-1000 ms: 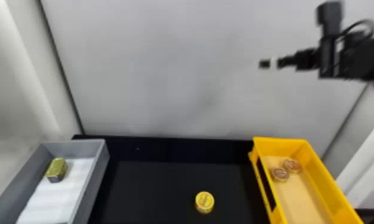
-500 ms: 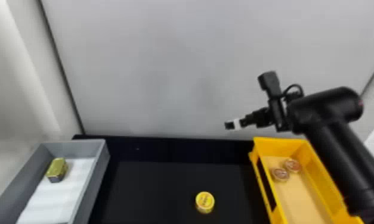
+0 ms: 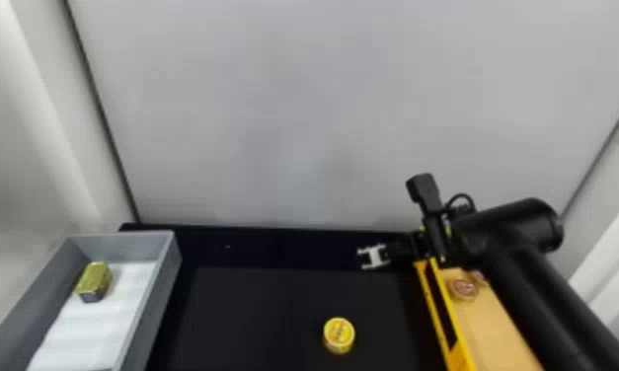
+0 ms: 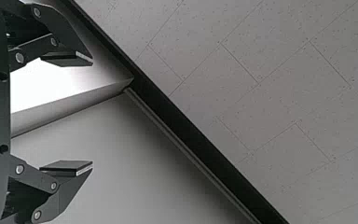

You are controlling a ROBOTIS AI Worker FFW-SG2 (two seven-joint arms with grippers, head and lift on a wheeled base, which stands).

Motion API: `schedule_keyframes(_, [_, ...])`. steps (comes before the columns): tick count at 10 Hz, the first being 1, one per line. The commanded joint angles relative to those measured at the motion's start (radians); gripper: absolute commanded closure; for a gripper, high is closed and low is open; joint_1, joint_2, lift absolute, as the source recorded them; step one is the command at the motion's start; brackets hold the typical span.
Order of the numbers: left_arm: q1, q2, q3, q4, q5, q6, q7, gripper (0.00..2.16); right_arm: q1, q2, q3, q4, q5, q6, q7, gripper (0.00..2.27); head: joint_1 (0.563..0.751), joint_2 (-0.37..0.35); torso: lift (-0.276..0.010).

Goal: Pick up the round yellow can and place it in the yellow rectangular box

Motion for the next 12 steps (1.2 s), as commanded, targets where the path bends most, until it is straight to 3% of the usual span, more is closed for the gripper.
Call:
schedule_keyframes(1, [-0.005,-0.008,-0.005,0.007,0.0,-0.016,0.001,0.45,0.04,0.022,0.0,0.056,0.0,-0.029,0.0,0.11,0.574,-0.048,0.0])
schedule_keyframes(8, [-0.003,-0.019,-0.011,0.018,0.0,-0.039,0.001,0.45,0.095,0.084,0.024,0.187,-0.001,-0.136,0.019,0.11,0.574,-0.048,0.0])
schedule_keyframes(12, [0.0,-0.021,-0.011,0.021,-0.002,-0.046,-0.001,0.45,0.093,0.098,0.051,0.221,0.0,-0.165,0.014,0.11,0.574,-0.048,0.0])
